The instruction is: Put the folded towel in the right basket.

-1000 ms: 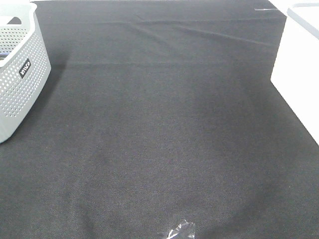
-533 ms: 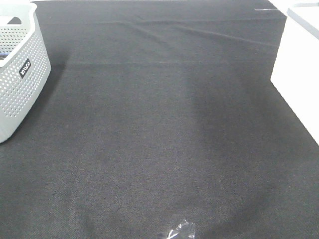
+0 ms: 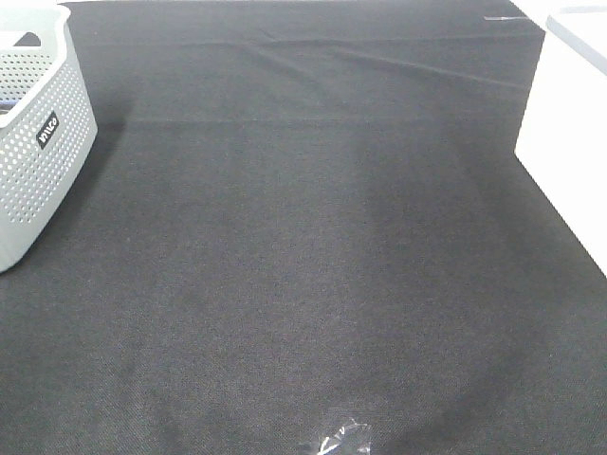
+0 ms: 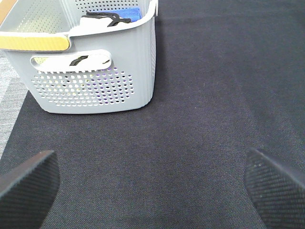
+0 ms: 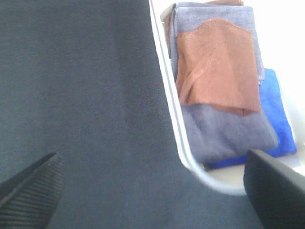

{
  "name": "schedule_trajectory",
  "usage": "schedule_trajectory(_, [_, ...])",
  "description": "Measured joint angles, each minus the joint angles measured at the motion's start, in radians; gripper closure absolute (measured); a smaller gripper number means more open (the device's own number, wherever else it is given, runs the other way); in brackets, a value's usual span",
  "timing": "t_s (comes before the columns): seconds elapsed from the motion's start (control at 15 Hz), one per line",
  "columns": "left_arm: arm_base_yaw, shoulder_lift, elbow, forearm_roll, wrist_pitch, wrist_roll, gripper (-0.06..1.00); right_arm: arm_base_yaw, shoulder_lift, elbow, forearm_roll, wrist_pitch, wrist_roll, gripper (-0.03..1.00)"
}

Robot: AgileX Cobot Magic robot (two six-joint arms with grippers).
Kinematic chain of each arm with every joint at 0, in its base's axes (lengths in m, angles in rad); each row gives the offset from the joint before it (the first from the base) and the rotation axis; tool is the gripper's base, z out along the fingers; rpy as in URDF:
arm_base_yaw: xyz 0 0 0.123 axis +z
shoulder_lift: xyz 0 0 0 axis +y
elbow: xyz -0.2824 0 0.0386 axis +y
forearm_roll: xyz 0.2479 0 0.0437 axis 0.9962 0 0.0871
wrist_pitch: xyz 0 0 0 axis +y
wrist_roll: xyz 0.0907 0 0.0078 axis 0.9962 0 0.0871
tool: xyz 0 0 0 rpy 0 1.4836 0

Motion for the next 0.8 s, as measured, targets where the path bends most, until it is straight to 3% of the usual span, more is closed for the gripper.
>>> schedule_trajectory(0.33, [0.0, 0.0, 0.0, 0.001, 0.0, 0.0, -0.04, 0.0, -0.39, 0.326, 0.005, -0.092, -0.009, -0.02])
schedule_trajectory(0.8, [0.0, 0.0, 0.0, 0.001, 0.0, 0.0, -0.04, 0.0, -0.982, 0.698, 0.047, -0.091, -0.063, -0.02])
